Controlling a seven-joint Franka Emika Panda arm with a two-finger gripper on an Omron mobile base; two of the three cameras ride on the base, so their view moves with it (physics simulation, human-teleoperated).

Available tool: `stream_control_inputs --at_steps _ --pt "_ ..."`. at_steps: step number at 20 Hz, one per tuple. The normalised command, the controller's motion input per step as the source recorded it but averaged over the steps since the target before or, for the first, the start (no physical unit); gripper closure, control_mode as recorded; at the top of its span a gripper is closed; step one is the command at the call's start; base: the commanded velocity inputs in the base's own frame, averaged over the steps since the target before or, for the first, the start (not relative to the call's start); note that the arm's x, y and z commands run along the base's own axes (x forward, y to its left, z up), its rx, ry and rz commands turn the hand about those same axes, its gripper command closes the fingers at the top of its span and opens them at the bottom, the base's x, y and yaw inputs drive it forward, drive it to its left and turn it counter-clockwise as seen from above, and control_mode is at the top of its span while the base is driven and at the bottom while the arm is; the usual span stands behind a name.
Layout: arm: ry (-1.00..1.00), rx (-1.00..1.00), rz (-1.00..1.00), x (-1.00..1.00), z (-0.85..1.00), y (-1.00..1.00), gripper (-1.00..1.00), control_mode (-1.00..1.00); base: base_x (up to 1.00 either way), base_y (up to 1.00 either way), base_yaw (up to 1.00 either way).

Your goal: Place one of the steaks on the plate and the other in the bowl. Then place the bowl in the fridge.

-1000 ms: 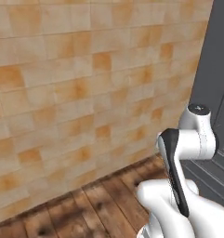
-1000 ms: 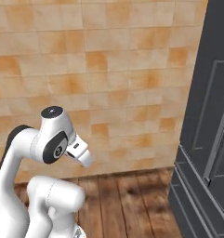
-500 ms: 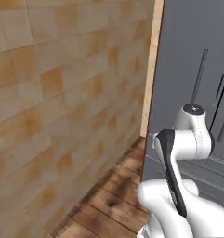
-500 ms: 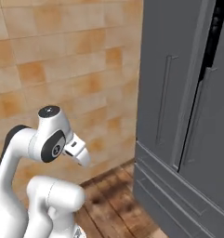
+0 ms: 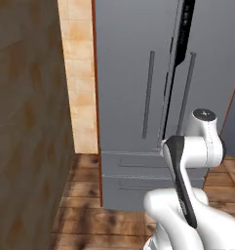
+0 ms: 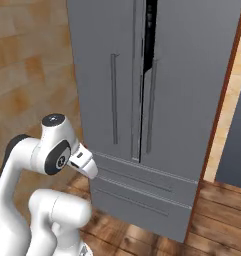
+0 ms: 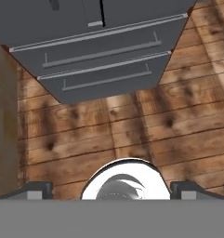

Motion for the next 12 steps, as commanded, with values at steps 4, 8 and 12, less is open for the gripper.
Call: stream_control_inputs --at_steps 4,8,12 --pt "0.00 0.00 0.00 0.00 0.00 0.00 -1.00 1.00 0.31 0.06 -0.56" --pt "0.00 0.00 0.00 0.00 0.00 0.00 -1.00 1.00 0.13 -0.01 -0.03" --pt "0.00 0.00 0.00 0.00 0.00 0.00 -1.00 1.00 0.48 -0.03 -0.02"
